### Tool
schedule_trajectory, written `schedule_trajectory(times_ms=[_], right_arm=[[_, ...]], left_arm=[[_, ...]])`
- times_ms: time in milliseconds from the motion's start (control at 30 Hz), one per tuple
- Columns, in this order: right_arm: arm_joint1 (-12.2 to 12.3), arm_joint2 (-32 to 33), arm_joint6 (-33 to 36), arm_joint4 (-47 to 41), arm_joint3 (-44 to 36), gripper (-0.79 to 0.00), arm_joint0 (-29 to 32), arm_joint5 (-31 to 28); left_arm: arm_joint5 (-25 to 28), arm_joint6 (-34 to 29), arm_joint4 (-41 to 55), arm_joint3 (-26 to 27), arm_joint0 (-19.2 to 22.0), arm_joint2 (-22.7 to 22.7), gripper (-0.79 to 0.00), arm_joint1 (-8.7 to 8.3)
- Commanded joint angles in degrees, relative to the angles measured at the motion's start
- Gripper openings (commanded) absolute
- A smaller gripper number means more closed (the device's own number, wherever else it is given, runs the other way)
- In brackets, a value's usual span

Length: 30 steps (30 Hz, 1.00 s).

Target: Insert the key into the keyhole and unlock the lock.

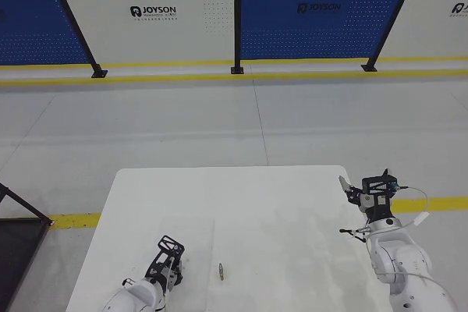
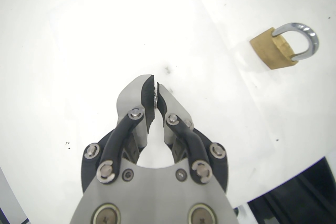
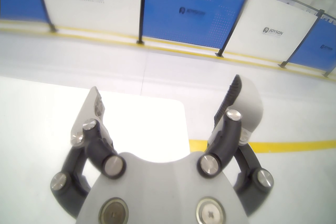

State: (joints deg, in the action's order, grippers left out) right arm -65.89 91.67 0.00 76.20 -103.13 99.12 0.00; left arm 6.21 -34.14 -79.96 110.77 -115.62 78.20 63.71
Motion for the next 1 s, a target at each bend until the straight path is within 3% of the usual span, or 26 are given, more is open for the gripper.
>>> schedule_trajectory(times_ms=[0,333,600,700,967], right_arm=[[0.0,0.0,0.0,0.0,0.0,0.0,0.0,0.0],[0.0,0.0,0.0,0.0,0.0,0.0,0.0,0.0],[0.0,0.0,0.0,0.0,0.0,0.0,0.0,0.0],[0.0,0.0,0.0,0.0,0.0,0.0,0.0,0.0],[0.0,0.0,0.0,0.0,0.0,0.0,0.0,0.0]], left_arm=[[-0.02,0.08,0.03,-0.03,0.04,0.01,-0.782,-0.01],[0.8,1.24,1.09,0.8,-0.3,0.85,-0.785,-0.14],[3.8,6.81,7.64,4.51,-3.84,5.75,-0.785,-0.53],[7.1,11.76,11.93,5.37,-6.08,8.6,-0.785,-0.74],[25.15,25.77,21.36,3.32,-11.43,16.2,-0.785,-1.64]])
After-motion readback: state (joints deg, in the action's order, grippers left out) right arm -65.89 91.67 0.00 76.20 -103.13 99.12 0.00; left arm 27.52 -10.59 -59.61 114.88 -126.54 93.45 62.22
